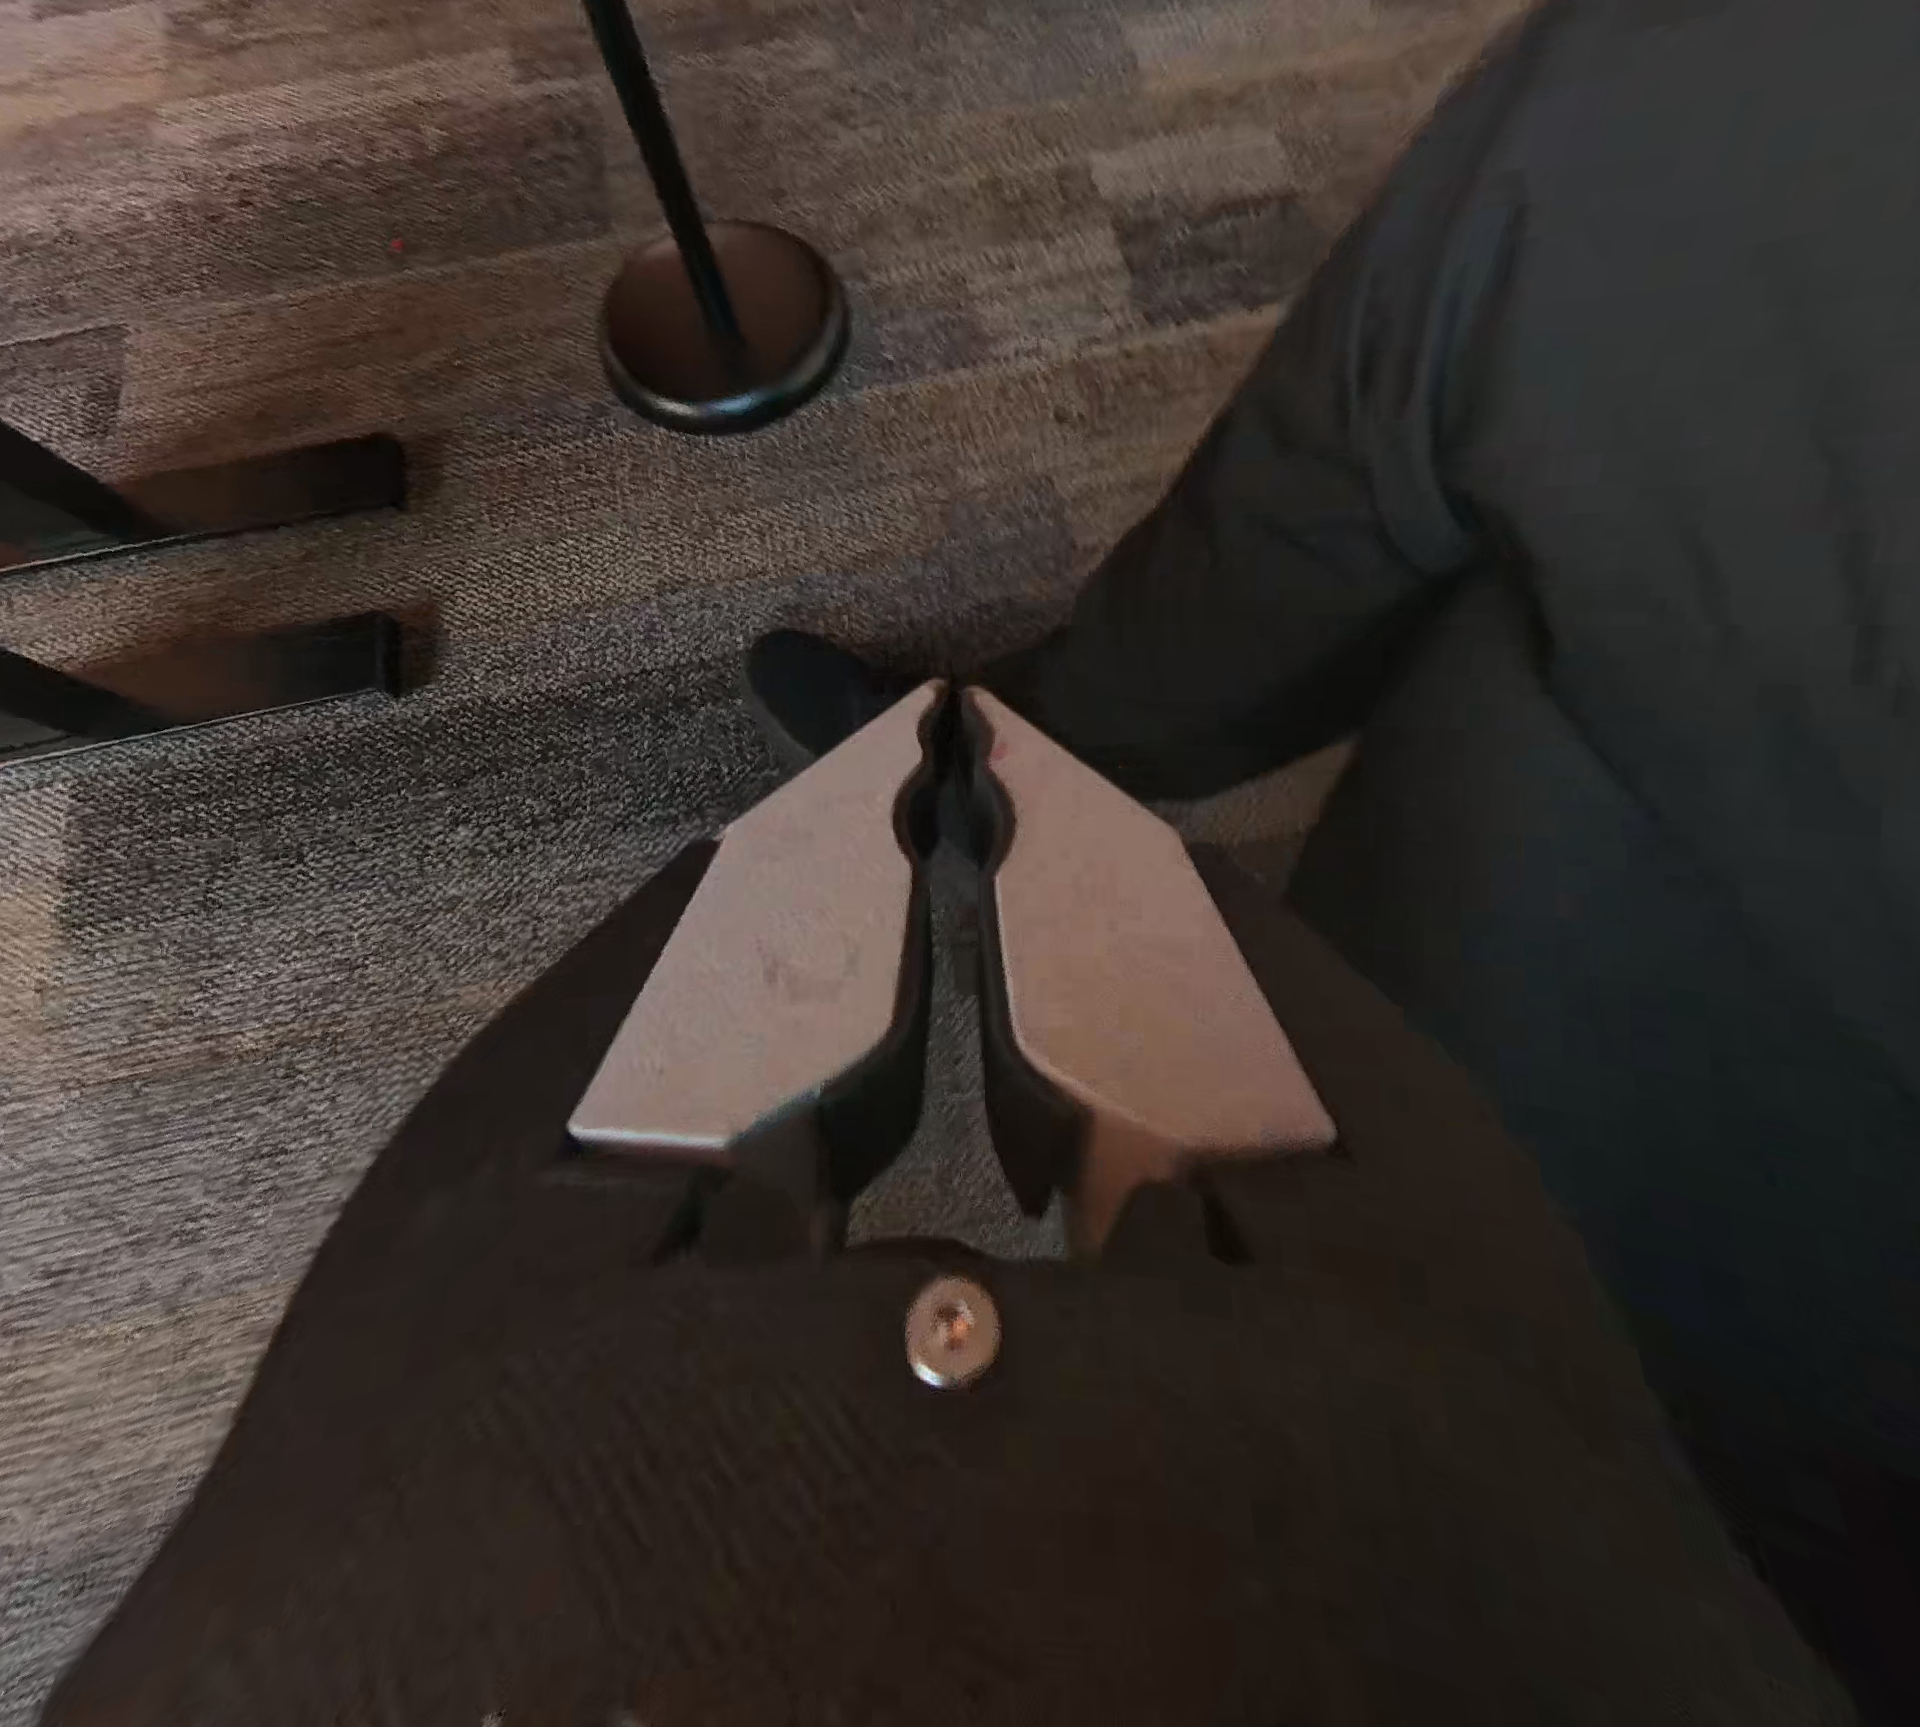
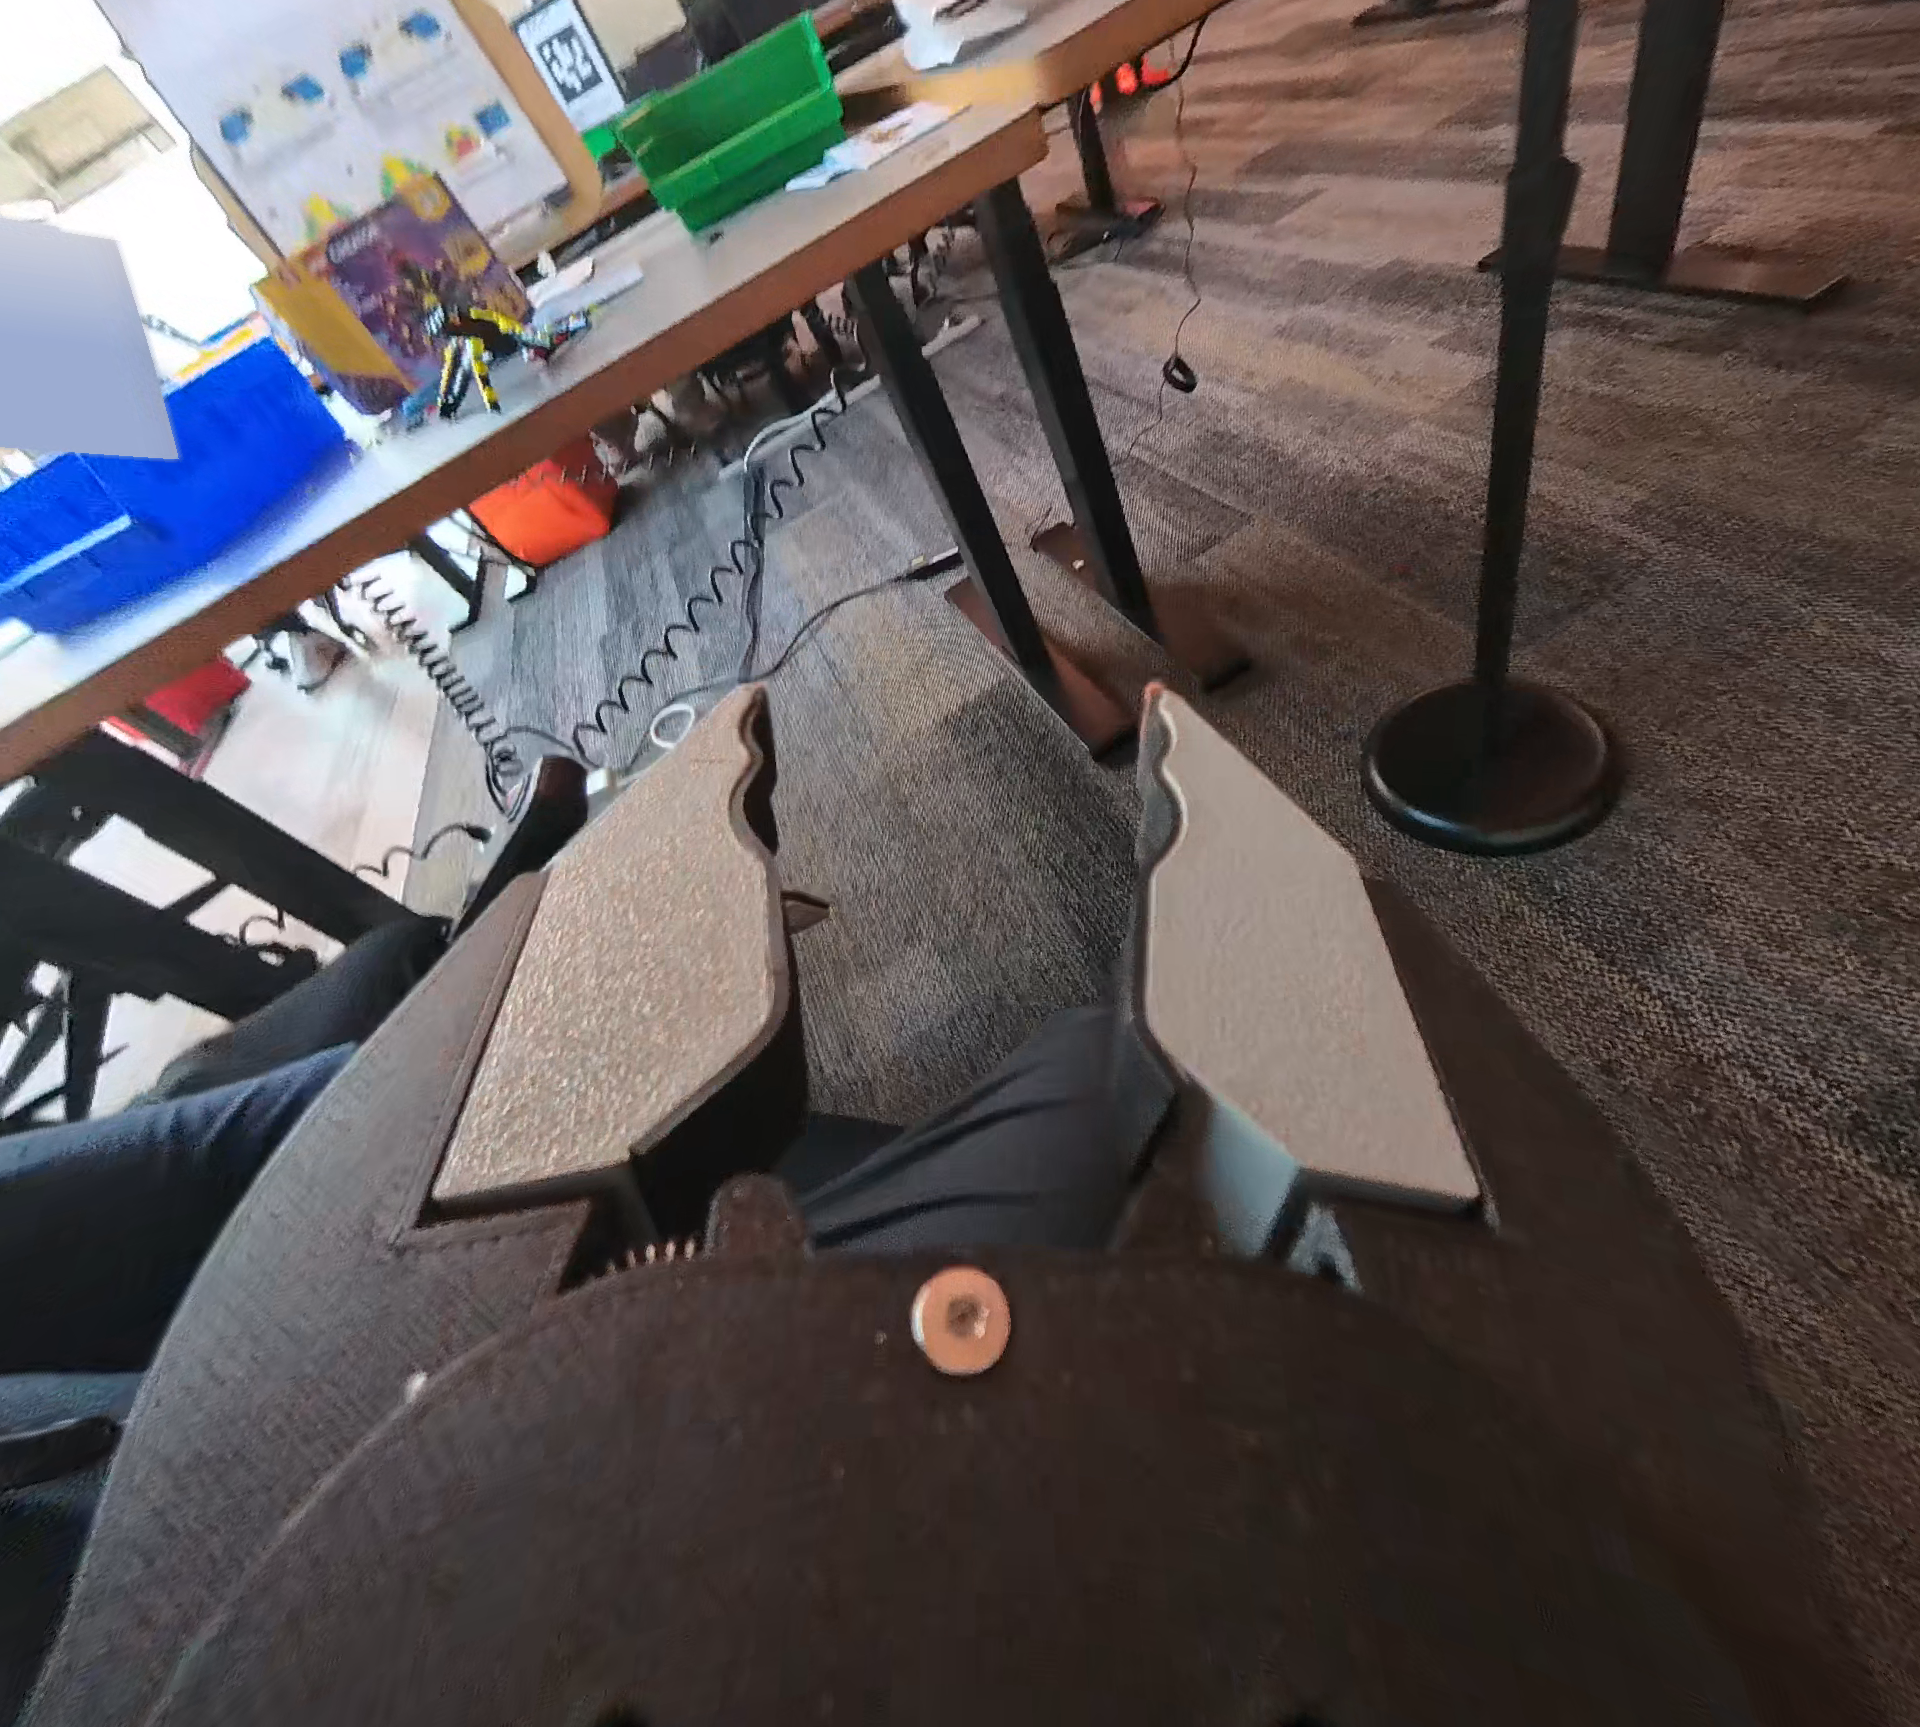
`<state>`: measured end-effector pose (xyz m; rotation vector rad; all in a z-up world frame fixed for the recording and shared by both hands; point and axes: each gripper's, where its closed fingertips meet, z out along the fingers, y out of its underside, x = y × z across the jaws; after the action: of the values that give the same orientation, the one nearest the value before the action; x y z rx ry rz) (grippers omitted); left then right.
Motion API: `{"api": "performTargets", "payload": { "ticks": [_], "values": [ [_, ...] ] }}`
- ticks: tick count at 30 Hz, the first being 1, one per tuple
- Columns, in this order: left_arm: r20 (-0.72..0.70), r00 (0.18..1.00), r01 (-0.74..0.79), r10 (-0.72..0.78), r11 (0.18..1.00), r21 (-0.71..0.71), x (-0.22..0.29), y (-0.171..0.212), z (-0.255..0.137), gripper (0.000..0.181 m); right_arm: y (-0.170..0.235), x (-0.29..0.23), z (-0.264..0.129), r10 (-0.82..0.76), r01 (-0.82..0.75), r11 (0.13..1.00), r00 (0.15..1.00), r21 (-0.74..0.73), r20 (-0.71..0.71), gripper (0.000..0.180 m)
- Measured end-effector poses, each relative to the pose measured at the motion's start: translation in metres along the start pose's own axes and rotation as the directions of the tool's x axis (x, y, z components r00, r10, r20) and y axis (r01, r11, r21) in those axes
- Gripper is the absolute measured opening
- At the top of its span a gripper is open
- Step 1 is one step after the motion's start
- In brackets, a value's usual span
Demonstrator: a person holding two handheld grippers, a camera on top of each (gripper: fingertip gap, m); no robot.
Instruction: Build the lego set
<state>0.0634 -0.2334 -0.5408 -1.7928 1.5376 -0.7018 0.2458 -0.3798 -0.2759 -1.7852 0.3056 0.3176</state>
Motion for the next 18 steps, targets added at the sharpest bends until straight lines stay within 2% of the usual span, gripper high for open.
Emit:
{"api": "performTargets", "payload": {
  "ticks": [2, 8, 12, 18],
  "values": [
    [0.015, 0.998, -0.060, 0.060, 0.997, -0.045, 0.003, 0.011, -0.001, 0.000, 0.002, -0.007, 0.006, -0.040, 0.041, 0.999, 0.999, -0.023, 0.016, 0.060],
    [0.017, 1.000, 0.011, -0.010, 0.995, -0.096, -0.002, 0.032, -0.003, 0.000, 0.015, -0.030, 0.022, -0.134, 0.145, 0.982, 0.986, -0.118, 0.095, 0.072],
    [0.041, 0.997, 0.071, -0.068, 0.994, -0.077, -0.012, 0.030, -0.007, 0.000, 0.024, -0.041, 0.033, -0.214, 0.232, 0.958, 0.969, -0.165, 0.121, 0.072],
    [0.077, 0.995, 0.074, -0.068, 0.995, -0.070, -0.018, 0.038, -0.025, 0.000, 0.046, -0.059, 0.053, -0.312, 0.356, 0.888, 0.931, -0.289, 0.190, 0.072]
  ]
}}
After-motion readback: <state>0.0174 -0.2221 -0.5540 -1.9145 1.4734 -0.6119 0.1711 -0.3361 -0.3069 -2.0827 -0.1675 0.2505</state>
